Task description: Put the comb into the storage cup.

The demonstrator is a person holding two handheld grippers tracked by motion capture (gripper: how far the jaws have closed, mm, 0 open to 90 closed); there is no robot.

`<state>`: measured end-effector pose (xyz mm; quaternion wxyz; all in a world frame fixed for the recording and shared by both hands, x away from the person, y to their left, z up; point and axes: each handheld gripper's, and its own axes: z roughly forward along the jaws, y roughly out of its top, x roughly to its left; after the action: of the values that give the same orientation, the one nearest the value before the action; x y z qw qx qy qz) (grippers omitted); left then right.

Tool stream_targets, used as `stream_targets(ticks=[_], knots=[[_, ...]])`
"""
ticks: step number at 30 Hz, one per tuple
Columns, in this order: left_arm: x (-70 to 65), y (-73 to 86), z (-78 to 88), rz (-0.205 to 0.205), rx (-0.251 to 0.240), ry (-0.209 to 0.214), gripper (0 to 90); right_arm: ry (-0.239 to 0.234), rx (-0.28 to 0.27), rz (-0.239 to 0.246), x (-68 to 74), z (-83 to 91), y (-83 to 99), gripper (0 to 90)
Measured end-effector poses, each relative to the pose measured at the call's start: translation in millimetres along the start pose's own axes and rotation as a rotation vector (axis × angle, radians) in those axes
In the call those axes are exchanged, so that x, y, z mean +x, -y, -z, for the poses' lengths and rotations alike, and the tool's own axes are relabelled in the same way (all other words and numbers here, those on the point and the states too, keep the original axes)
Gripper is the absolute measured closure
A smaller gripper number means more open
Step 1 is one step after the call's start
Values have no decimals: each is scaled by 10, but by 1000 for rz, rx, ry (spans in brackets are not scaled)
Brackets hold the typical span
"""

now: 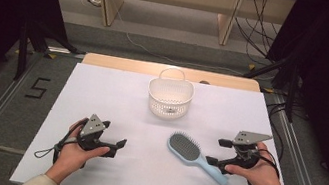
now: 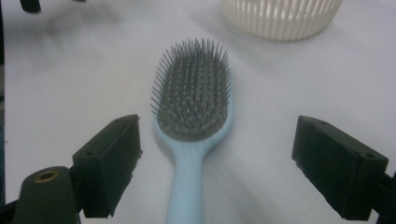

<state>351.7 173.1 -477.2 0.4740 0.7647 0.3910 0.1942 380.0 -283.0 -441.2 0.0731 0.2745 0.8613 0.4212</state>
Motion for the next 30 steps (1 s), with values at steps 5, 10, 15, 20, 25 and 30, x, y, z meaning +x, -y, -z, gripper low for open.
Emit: stream_targets(ticks=[5, 10, 15, 20, 25, 30], knots=[[2, 0, -1, -1, 1, -1, 101, 0, 137, 31, 18, -95, -38, 164], [3, -2, 2, 0, -2, -2, 101, 1, 256, 43, 39, -199, -77, 167], [2, -3, -1, 0, -1, 0, 101, 16, 371, 55, 64, -279, -130, 194], [0, -2, -2, -2, 0, 1, 101, 30, 421, 81, 100, -343, -188, 213], [1, -1, -3, 0, -1, 2, 101, 41, 506, 109, 160, -478, -274, 234], [3, -1, -1, -1, -2, 2, 101, 48, 559, 122, 189, -562, -314, 252]])
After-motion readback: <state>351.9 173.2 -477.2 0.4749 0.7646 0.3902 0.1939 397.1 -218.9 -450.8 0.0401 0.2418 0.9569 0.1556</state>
